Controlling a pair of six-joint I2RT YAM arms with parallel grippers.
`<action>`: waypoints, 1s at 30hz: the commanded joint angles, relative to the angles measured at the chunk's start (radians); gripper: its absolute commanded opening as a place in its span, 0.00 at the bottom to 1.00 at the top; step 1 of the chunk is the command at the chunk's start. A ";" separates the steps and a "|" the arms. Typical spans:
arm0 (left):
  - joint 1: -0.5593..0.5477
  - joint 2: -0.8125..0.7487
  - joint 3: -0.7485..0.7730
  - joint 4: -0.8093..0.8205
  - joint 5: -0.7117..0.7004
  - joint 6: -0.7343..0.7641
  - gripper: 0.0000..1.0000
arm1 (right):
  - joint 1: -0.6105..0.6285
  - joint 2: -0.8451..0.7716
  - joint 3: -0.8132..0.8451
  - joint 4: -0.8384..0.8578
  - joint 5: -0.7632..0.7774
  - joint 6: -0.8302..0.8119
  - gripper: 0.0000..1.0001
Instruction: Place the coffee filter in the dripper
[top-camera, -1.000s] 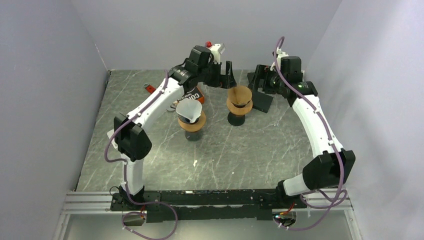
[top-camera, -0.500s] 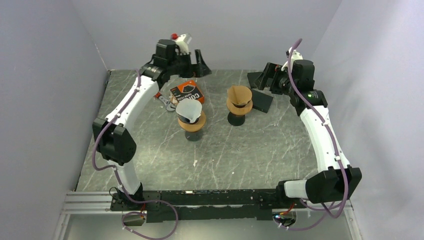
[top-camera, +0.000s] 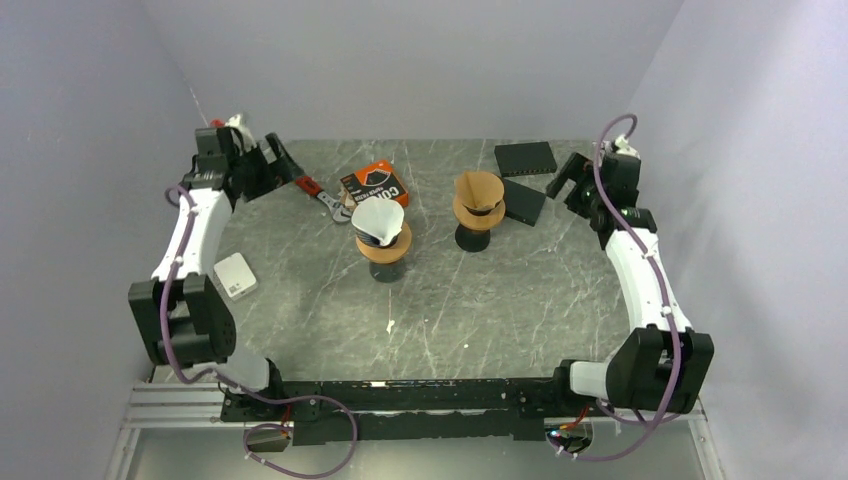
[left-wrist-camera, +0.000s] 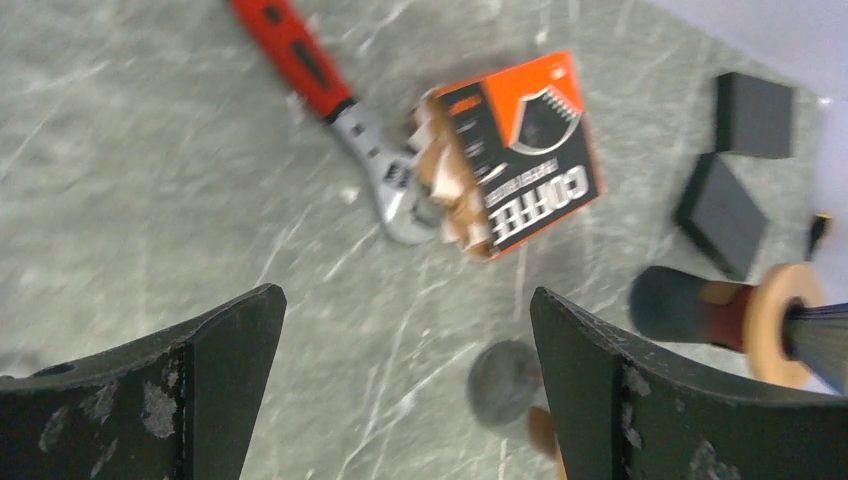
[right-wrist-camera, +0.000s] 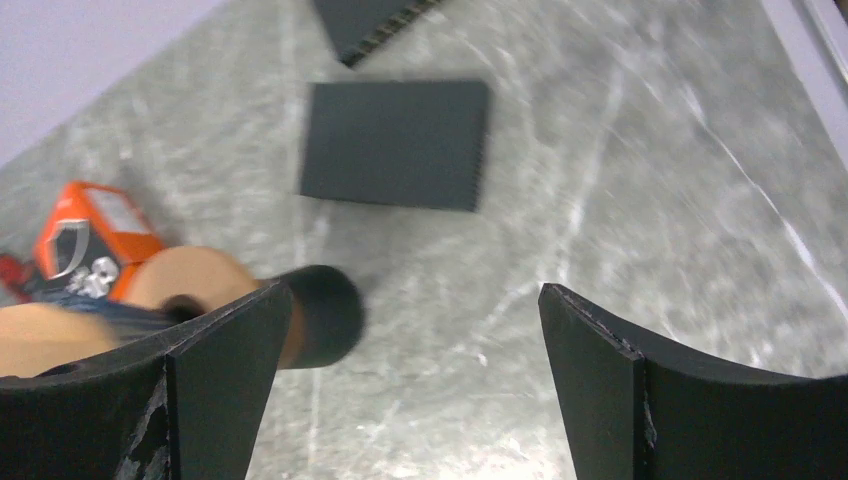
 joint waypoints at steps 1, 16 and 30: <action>0.008 -0.166 -0.157 0.026 -0.113 0.062 1.00 | -0.041 -0.073 -0.156 0.112 0.105 0.072 1.00; 0.008 -0.459 -0.625 0.293 -0.359 -0.004 1.00 | -0.042 -0.366 -0.743 0.571 0.439 -0.046 1.00; -0.182 -0.391 -1.003 0.962 -0.735 0.234 1.00 | -0.042 -0.181 -0.913 1.064 0.542 -0.082 1.00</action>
